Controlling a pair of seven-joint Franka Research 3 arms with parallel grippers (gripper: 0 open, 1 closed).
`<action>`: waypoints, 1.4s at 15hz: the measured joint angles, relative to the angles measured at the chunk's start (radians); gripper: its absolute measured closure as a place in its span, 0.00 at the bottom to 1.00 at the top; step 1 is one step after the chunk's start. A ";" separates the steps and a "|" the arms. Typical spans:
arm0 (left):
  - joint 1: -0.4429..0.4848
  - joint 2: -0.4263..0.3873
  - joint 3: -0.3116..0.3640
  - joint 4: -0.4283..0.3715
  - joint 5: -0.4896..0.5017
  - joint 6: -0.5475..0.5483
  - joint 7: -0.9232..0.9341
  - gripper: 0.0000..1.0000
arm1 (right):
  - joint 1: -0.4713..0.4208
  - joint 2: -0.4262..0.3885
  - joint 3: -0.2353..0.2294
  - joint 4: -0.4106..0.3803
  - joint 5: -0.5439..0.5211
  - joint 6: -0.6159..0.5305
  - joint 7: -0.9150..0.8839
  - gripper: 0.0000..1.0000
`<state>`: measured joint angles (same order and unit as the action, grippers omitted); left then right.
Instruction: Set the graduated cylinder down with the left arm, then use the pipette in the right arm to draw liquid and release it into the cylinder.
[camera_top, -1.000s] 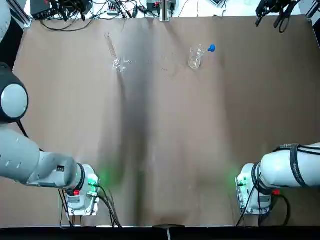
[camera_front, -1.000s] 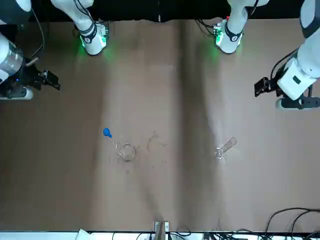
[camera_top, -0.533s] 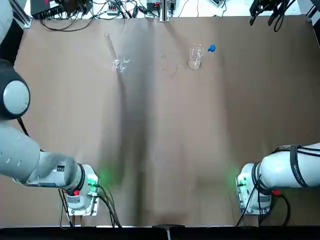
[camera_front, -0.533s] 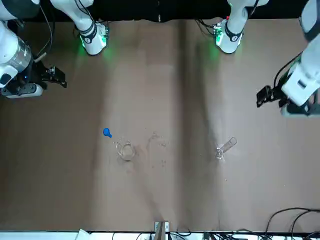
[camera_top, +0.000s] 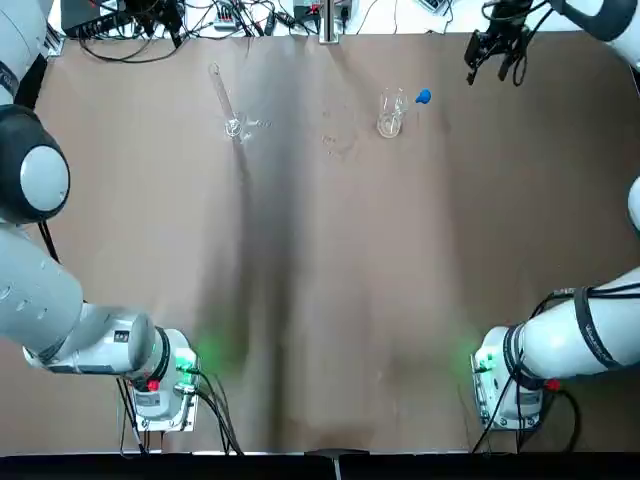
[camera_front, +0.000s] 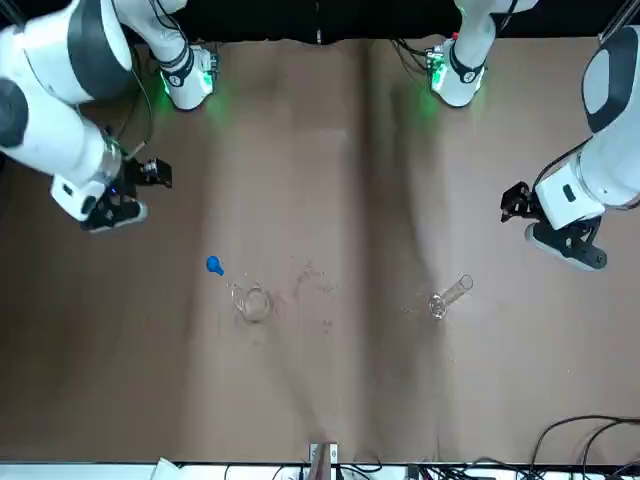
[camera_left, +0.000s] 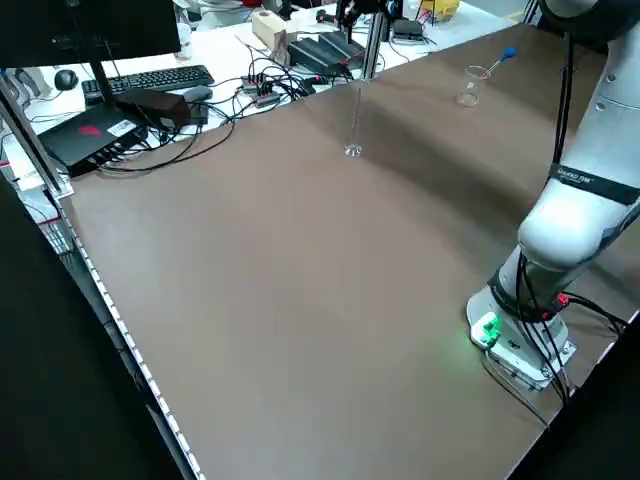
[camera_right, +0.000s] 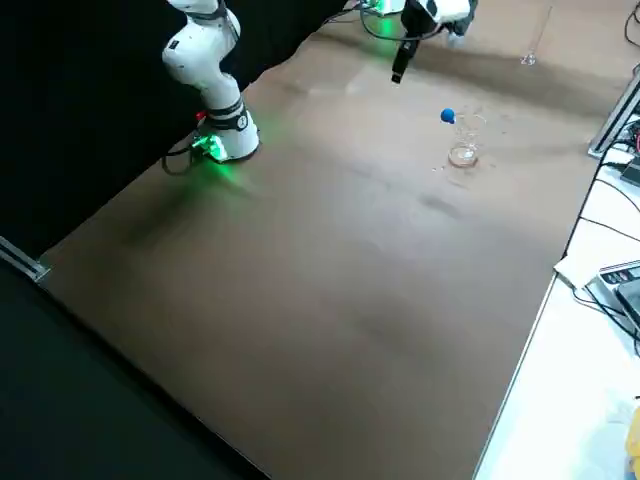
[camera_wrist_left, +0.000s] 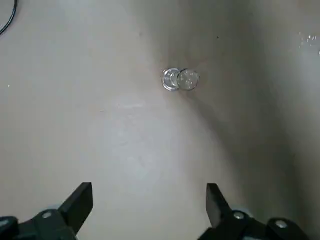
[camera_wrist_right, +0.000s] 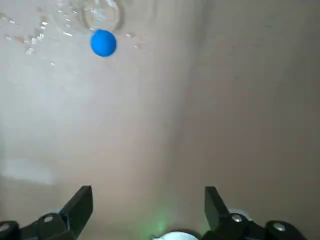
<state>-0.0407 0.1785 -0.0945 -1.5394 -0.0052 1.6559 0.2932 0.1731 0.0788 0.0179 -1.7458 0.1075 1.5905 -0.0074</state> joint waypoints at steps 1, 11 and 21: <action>0.014 0.003 0.000 -0.002 0.000 0.000 0.046 0.00 | 0.000 0.021 0.000 0.000 0.036 0.029 -0.002 0.01; 0.175 0.150 -0.004 -0.007 -0.167 0.025 0.703 0.00 | -0.047 0.248 -0.013 -0.002 0.402 0.211 -0.004 0.00; 0.335 0.380 -0.002 -0.015 -0.582 0.028 1.268 0.00 | -0.050 0.331 -0.011 0.002 0.535 0.347 -0.005 0.20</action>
<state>0.2942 0.5589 -0.0961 -1.5548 -0.5871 1.6842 1.5616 0.1226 0.4097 0.0074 -1.7440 0.6428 1.9372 -0.0128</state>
